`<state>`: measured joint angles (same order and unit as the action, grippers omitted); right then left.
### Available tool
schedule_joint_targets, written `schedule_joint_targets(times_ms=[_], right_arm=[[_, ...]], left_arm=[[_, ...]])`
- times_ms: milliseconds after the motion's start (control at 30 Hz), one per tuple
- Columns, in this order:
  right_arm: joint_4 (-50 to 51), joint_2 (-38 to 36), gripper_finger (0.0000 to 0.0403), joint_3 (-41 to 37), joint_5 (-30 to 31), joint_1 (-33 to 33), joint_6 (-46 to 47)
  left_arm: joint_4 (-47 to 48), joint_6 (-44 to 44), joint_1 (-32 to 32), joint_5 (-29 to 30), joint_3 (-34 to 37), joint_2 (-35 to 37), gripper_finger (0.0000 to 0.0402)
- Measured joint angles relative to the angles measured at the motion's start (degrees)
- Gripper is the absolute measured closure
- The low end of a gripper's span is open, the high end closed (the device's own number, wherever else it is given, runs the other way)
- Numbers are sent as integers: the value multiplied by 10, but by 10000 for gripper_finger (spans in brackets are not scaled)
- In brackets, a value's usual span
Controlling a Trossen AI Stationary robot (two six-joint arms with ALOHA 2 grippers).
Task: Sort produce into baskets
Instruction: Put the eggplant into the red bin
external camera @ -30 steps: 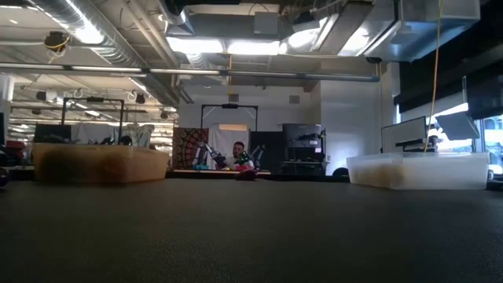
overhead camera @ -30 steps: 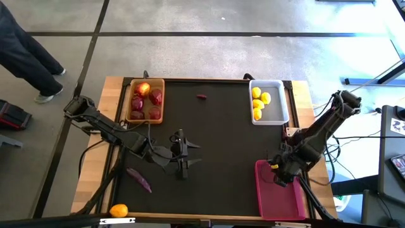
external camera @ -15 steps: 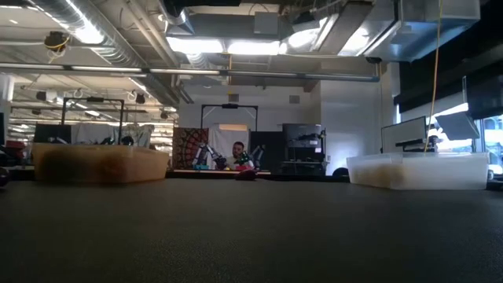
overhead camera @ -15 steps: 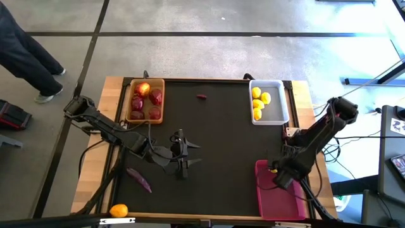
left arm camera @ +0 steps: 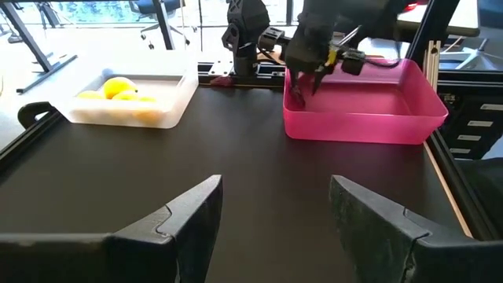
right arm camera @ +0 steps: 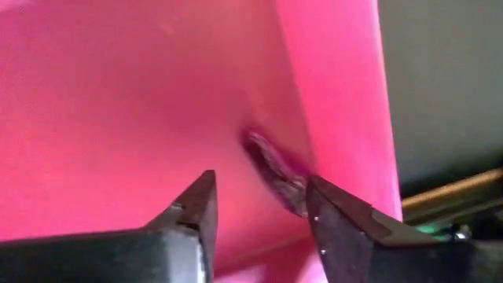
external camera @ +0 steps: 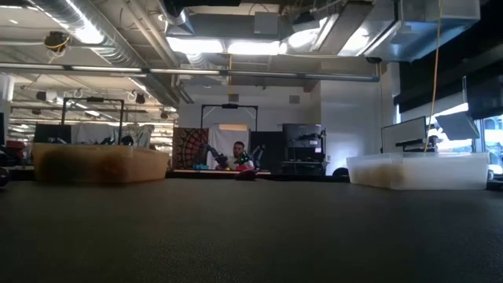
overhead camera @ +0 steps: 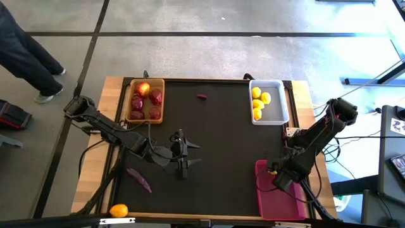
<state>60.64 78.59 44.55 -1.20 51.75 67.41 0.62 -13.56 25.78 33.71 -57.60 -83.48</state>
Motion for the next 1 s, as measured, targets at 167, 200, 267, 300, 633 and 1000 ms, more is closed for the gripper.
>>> schedule_joint_targets(times_ms=[167, 200, 267, 300, 633, 1000], right_arm=[[30, 0, 226, 79, 42, 0, -19], [41, -1, 224, 98, 61, 0, -23], [45, -1, 224, 131, 106, 0, -44], [43, -1, 225, 147, 134, 0, -58], [8, -1, 226, 204, 426, -2, -167], [-13, -1, 226, 203, 442, -120, -270]], left_arm=[[0, 0, 0, 0, 0, 0, 172], [1, 0, 0, 0, 0, 0, 172], [1, 0, -2, 0, 0, 0, 172], [2, 0, -3, 0, 0, 0, 172], [6, -13, -19, 0, 0, 0, 172], [15, 16, -19, 0, 0, 0, 172]])
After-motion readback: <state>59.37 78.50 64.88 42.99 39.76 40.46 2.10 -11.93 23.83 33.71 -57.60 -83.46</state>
